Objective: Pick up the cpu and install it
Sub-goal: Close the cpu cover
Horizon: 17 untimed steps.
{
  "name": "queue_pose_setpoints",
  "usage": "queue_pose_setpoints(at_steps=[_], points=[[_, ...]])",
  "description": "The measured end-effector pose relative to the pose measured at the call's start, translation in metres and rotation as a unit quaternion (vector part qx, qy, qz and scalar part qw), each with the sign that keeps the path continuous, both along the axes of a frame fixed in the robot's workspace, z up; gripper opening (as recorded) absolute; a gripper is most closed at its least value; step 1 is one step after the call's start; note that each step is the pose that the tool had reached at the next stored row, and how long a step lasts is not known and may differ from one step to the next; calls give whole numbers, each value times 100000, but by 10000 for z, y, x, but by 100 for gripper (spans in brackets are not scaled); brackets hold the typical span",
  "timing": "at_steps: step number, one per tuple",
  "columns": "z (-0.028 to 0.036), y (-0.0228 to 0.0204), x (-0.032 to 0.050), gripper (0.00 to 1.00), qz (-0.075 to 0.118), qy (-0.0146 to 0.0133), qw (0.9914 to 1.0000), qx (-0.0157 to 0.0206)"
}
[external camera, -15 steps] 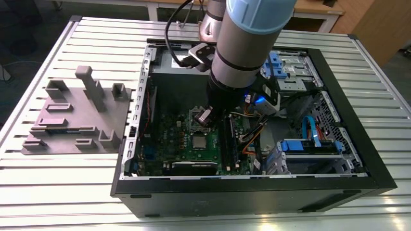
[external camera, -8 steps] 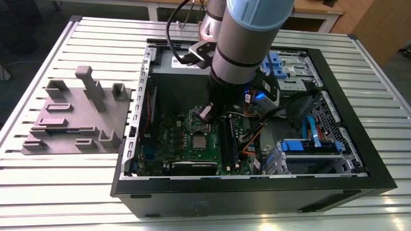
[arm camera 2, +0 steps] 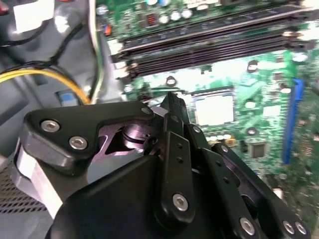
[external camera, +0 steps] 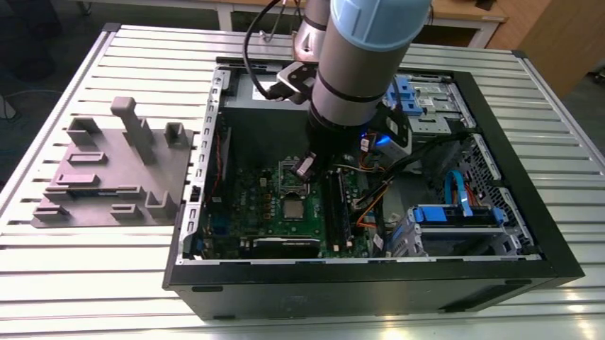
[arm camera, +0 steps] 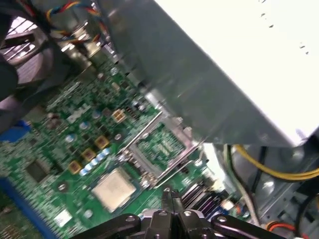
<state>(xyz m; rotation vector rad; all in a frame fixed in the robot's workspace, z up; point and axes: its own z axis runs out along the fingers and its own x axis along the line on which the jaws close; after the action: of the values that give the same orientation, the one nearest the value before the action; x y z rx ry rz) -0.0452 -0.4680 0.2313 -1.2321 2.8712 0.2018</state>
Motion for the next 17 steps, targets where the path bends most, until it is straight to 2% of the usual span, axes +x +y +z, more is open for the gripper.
queue_pose_setpoints(at_steps=[2,3,5,8,11,13,15,17], points=[[-1,0,5,11,284,10,99984,1758],[-4,0,6,11,603,12,99971,2313],[-26,0,6,11,2140,33,99950,2334],[-52,0,6,11,4895,16,99853,2330],[-72,7,12,11,6137,-65,99785,2311],[-82,42,31,11,6160,-62,99783,2311],[-93,94,47,11,6154,-69,99783,2326],[-102,130,51,11,6161,-76,99779,2482]])
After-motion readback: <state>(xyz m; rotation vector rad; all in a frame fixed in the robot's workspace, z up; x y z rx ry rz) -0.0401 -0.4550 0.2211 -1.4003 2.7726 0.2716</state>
